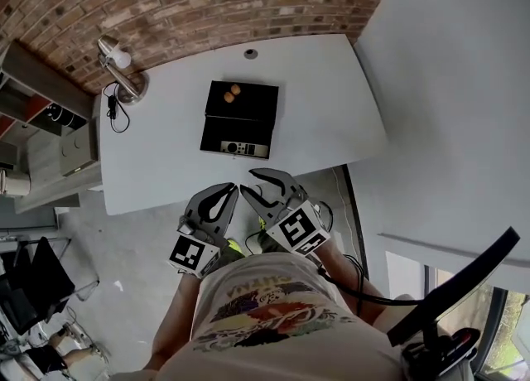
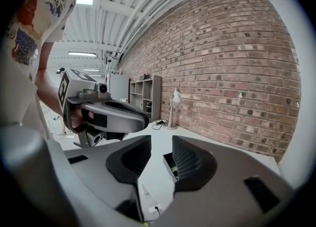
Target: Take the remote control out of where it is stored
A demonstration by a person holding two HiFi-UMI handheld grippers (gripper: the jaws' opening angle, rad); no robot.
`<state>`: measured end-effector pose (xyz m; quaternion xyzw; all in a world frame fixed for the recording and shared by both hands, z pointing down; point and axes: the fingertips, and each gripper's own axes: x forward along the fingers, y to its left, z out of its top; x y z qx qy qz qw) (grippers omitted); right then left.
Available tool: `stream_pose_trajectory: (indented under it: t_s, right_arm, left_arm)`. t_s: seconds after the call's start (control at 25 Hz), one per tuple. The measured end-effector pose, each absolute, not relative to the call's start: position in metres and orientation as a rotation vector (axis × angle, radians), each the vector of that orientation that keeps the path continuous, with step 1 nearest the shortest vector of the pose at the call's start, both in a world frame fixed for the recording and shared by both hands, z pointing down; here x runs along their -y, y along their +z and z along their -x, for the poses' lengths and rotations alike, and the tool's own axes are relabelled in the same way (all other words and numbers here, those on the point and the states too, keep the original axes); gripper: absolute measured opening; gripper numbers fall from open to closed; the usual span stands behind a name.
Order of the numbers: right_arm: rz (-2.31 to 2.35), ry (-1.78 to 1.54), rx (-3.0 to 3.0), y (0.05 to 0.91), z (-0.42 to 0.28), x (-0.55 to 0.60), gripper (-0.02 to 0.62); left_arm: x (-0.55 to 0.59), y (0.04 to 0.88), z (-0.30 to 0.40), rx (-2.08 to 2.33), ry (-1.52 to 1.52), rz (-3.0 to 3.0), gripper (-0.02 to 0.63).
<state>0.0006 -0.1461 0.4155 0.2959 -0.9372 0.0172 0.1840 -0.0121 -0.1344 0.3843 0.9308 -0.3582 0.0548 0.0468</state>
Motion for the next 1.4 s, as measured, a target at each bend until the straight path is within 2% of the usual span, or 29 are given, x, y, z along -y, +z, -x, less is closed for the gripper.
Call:
stream_pose_trajectory:
  t_s: [0.48, 1.4]
  right_arm:
    - [-0.765, 0.049, 2.583, 0.439, -0.009, 0.185, 0.133]
    - [-0.698, 0.089, 2.445, 0.506, -0.001, 0.232, 0.13]
  left_arm:
    - [0.166, 0.4, 0.011, 1.146, 0.223, -2.763, 0.008]
    - [0.215, 0.458, 0.03, 1.123, 0.215, -2.711, 0.008]
